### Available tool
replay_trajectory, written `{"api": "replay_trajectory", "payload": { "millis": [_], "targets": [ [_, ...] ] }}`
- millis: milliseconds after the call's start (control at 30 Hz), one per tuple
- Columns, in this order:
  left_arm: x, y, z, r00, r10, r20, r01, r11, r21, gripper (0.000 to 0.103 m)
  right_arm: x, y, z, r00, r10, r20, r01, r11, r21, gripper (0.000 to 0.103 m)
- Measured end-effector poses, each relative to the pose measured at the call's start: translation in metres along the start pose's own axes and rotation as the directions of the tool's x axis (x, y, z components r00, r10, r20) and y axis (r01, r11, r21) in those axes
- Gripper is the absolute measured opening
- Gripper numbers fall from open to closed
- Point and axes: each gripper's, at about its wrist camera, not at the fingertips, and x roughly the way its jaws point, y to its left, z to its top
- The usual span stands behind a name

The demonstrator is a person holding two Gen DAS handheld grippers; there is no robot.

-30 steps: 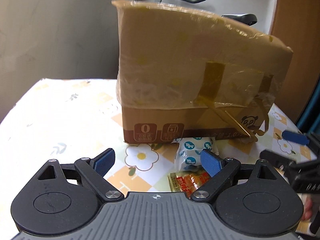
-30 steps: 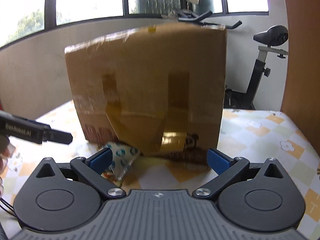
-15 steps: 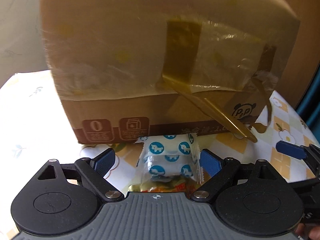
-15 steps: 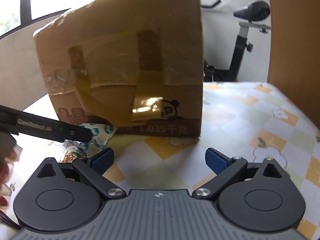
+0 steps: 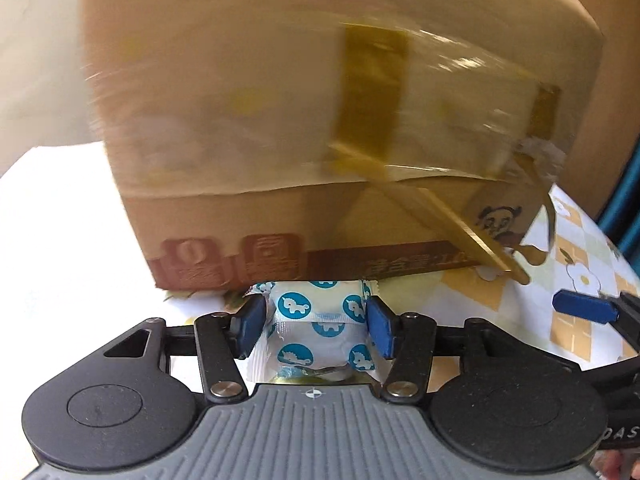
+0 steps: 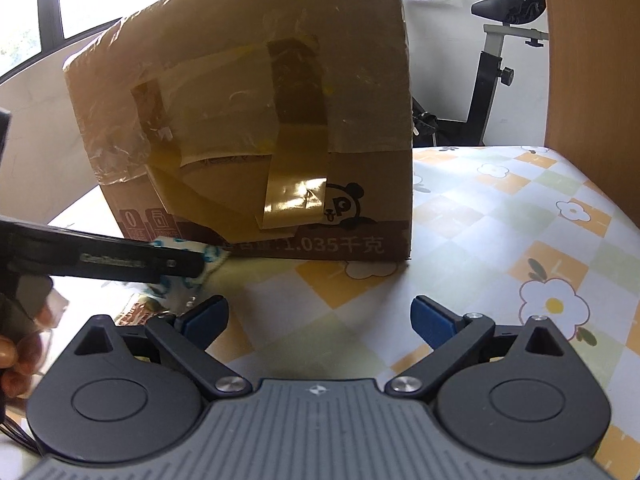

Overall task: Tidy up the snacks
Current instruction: 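Grasp white-and-blue candy packet with left tool while right tool grasps gold pouch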

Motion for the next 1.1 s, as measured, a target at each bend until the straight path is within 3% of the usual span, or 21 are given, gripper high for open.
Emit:
{"api": "replay_trajectory", "payload": {
  "millis": [367, 533, 733, 1000, 1100],
  "targets": [
    [-0.059, 0.044, -0.033, 0.998, 0.047, 0.039, -0.044, 0.996, -0.083, 0.057, 0.004, 0.002, 0.001, 0.999, 0.03, -0.025, -0.031, 0.999, -0.02, 0.096],
    [-0.075, 0.069, -0.052, 0.997, 0.072, 0.035, -0.067, 0.99, -0.122, 0.057, 0.007, 0.017, 0.004, 0.991, 0.117, -0.072, -0.125, 0.985, -0.118, 0.093],
    [-0.093, 0.081, -0.064, 0.996, 0.083, 0.03, -0.078, 0.987, -0.138, 0.058, 0.021, 0.053, 0.012, 0.956, 0.231, -0.179, -0.278, 0.911, -0.305, 0.09],
    [-0.092, 0.084, -0.068, 0.997, 0.074, 0.033, -0.068, 0.985, -0.158, 0.058, 0.04, 0.098, 0.009, 0.917, 0.285, -0.278, -0.39, 0.789, -0.476, 0.085],
    [-0.086, 0.086, -0.067, 0.997, 0.075, 0.032, -0.069, 0.983, -0.171, 0.058, 0.047, 0.104, 0.008, 0.912, 0.293, -0.288, -0.405, 0.765, -0.501, 0.083]
  ]
}}
